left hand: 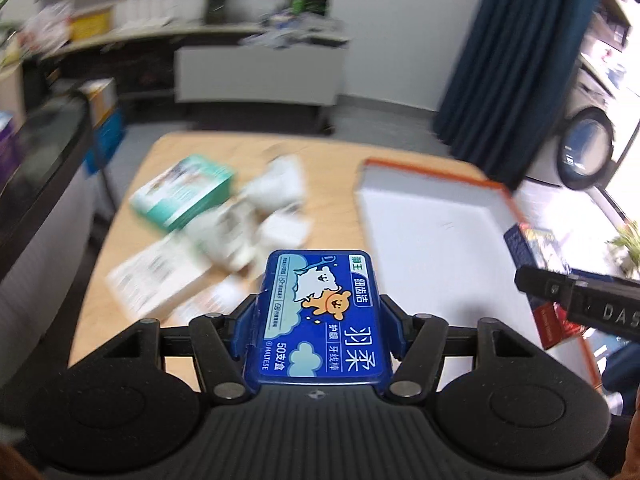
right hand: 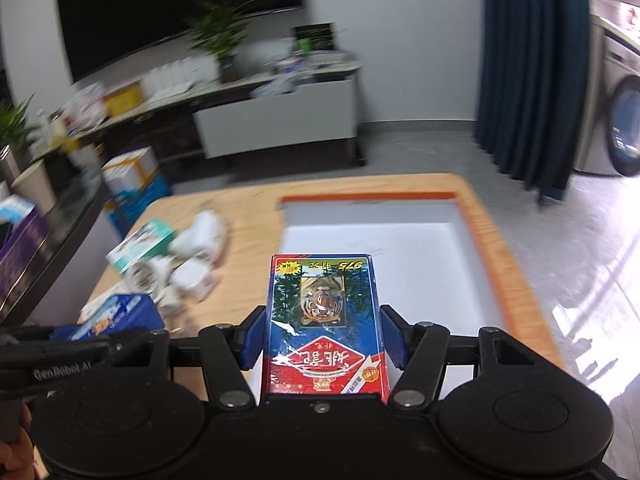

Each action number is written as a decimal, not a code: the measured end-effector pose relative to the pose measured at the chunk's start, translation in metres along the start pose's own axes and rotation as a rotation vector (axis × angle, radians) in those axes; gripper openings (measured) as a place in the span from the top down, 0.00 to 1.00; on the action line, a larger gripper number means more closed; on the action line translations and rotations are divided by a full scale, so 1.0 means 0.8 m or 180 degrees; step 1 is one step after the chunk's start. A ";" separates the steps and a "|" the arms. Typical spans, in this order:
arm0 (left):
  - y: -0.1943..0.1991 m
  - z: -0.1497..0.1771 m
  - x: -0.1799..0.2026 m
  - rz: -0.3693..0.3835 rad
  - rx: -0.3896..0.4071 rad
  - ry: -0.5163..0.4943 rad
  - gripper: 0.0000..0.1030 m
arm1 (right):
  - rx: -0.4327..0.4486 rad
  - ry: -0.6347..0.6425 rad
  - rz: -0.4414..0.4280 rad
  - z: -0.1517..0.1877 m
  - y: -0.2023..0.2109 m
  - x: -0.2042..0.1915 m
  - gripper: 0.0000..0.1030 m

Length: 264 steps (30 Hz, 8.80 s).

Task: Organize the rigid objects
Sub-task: 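Carry the blue tin and red card box over the open white box, then lower both items into the white box and open both tools, then withdraw both tools back toward the cluttered table, then grasp the black charger with the left tool while the right tool grasps the glass bottle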

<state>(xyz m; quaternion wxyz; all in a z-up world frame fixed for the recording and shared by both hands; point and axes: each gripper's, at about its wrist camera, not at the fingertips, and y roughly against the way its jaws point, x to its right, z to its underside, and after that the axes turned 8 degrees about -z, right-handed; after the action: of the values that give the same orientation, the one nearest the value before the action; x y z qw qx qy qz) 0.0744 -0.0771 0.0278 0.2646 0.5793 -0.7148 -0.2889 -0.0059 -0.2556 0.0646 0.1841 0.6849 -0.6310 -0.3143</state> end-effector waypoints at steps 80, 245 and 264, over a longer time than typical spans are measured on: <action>-0.073 -0.068 0.143 0.0090 -0.0005 -0.0226 0.38 | 0.0108 -0.0289 0.0131 -0.050 -0.058 0.129 0.31; 0.031 0.050 -0.079 -0.0763 -0.0070 0.0483 0.00 | -0.0406 0.0358 -0.0426 0.045 -0.068 -0.078 0.12; 0.006 0.074 -0.100 -0.0684 -0.0248 0.0597 0.00 | -0.0524 0.0335 -0.0399 0.054 -0.087 -0.077 0.12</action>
<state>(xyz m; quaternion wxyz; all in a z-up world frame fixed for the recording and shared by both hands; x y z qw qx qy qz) 0.0444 0.0086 -0.0133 0.3201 0.6662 -0.6091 -0.2876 0.0171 -0.1792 0.0000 0.2527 0.7212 -0.5484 -0.3395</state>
